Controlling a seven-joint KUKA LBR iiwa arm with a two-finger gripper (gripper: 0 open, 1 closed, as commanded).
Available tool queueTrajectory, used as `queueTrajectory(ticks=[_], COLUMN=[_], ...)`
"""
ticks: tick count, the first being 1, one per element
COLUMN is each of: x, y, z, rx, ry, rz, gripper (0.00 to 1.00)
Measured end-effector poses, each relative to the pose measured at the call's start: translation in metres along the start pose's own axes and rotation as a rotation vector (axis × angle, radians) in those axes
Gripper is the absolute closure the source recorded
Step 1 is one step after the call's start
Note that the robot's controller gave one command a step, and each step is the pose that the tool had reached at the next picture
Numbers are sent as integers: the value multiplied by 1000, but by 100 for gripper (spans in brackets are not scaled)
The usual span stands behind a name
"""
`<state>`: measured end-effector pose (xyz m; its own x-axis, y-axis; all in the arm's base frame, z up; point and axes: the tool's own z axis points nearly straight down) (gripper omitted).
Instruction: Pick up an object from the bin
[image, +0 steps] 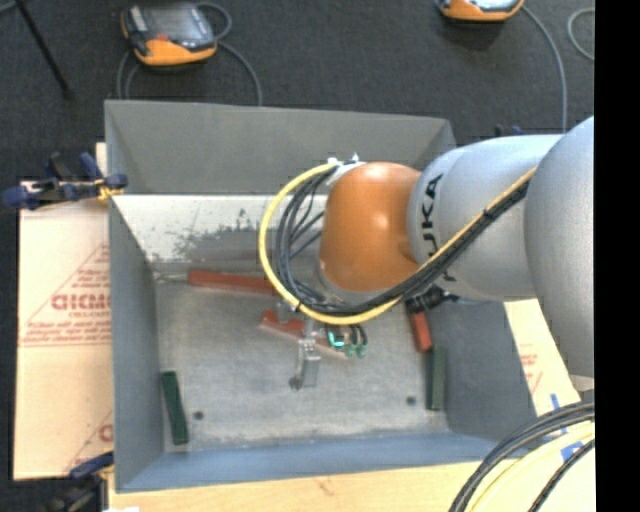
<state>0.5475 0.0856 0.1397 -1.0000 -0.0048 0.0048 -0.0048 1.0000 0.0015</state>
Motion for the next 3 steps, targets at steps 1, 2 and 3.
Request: queueTrajectory(ticks=[1,2,3], x=[-2,-21,-27], y=[0,-17,-43], z=[-4,16,51], rx=[-1,0,5], ry=[-8,-17,-5], rz=[2,-111,-234], gripper=[0,0,0])
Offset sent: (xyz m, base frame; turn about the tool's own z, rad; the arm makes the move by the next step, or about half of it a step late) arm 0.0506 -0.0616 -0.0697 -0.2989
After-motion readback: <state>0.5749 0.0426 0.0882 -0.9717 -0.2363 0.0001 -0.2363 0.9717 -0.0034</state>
